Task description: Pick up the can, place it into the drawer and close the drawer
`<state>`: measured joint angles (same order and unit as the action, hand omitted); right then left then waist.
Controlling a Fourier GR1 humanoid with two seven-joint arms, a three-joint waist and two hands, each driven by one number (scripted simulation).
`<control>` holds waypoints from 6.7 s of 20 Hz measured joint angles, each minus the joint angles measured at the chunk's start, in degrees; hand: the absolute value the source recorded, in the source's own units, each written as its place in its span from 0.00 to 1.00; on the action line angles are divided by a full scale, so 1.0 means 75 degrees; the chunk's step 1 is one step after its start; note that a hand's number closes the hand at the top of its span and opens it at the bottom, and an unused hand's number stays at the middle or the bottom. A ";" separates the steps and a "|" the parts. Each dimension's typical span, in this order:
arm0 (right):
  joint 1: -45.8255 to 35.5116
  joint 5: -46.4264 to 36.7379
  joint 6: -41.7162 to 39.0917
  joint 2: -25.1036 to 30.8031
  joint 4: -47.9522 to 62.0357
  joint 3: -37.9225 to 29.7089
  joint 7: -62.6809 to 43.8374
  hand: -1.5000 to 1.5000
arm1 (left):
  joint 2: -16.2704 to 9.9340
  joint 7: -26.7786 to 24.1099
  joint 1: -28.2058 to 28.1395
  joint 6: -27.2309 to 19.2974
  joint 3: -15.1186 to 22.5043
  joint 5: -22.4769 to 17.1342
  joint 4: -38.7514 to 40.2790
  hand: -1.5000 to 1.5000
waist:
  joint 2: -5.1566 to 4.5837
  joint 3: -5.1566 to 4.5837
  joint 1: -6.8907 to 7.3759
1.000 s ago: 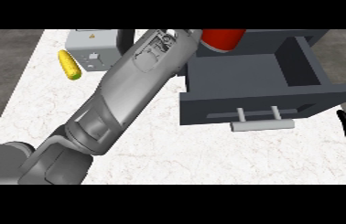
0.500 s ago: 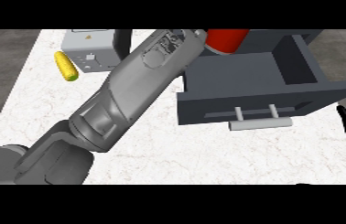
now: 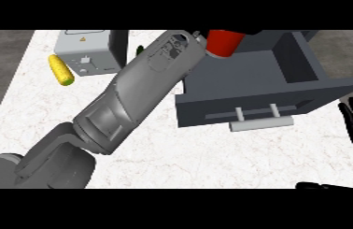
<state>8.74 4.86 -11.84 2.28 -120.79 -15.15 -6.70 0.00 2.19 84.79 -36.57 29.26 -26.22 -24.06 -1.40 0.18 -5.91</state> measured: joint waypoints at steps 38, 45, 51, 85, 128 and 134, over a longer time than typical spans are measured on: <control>-0.0667 -0.2509 0.0021 0.0951 -0.0925 0.0798 0.0479 0.00 | 0.0000 -0.1177 -0.0483 -0.1234 0.0714 -0.1740 0.0036 0.00 | -0.0016 -0.0015 -0.0011; -0.1009 -0.4522 0.0236 0.1374 -0.0615 0.1514 0.0665 0.00 | -0.0001 -0.1270 -0.0321 -0.1488 0.0772 -0.1943 -0.0109 0.00 | 0.0041 -0.0019 0.0281; -0.1388 -0.6270 0.0655 0.1646 0.0411 0.2125 0.0918 0.00 | -0.0035 -0.1126 -0.0191 -0.1494 0.0784 -0.1952 -0.0129 0.00 | 0.0090 -0.0020 0.0555; -0.5460 -0.9918 0.5692 0.1050 0.8860 0.1396 0.1736 0.00 | -0.2860 0.1449 -0.1984 -0.1098 0.0919 -0.0886 -0.4083 0.00 | 0.0300 -0.0188 0.1237; -0.9638 -0.8009 0.6283 0.1055 1.3920 -0.1535 0.4038 0.00 | -0.4217 0.1360 -0.5396 -0.1008 0.0680 -0.0142 -0.7466 0.00 | -0.0028 0.0021 0.1246; -0.9971 -0.6775 0.5515 0.0661 1.3801 -0.2495 0.4468 0.00 | -0.4284 0.1307 -0.5730 -0.1002 0.0562 -0.0107 -0.7605 0.00 | 0.0016 0.0022 0.1165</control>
<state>-66.04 -45.95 29.52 7.24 -17.28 -33.86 26.81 -32.13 11.99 41.81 -44.09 33.47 -27.02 -81.10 -1.28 0.35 2.82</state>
